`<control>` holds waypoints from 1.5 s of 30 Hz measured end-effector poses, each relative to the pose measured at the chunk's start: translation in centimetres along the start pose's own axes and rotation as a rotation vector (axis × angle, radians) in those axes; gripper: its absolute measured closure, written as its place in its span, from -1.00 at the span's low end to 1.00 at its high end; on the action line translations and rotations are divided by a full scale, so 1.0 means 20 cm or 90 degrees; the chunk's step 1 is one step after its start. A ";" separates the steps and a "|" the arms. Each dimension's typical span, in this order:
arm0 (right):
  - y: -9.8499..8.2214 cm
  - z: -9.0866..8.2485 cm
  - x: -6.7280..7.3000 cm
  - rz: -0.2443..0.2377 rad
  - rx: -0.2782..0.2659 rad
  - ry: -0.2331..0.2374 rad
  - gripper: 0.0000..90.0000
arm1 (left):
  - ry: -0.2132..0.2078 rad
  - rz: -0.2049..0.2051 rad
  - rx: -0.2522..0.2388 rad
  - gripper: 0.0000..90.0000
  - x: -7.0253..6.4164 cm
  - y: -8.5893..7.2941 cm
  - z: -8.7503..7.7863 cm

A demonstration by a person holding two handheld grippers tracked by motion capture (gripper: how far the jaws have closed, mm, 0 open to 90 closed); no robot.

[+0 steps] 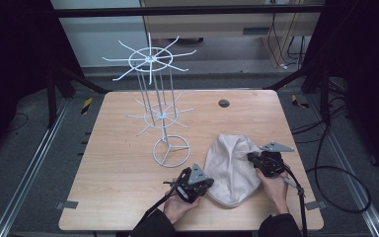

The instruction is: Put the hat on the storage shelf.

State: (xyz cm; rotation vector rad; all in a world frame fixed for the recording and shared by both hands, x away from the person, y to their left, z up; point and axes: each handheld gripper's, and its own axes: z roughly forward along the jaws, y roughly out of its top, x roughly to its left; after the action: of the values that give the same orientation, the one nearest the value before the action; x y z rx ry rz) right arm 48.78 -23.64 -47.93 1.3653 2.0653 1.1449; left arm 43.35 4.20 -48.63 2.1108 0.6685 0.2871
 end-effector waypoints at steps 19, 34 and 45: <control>0.06 0.01 -0.04 0.000 -0.018 -0.002 1.00 | -0.019 0.022 -0.016 0.91 -0.08 0.08 0.01; 0.09 -0.26 -0.04 0.044 -0.029 -0.035 0.68 | 0.081 0.015 -0.035 0.34 0.12 0.06 -0.47; 0.15 -0.38 0.00 0.029 -0.011 -0.031 0.37 | 0.149 -0.027 -0.040 0.13 0.31 -0.12 -0.75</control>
State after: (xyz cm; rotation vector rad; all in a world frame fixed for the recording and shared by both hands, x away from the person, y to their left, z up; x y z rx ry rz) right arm 45.07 -26.09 -41.13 1.4256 1.9953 1.1330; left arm 41.11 18.91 -42.04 2.0188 0.8285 0.5310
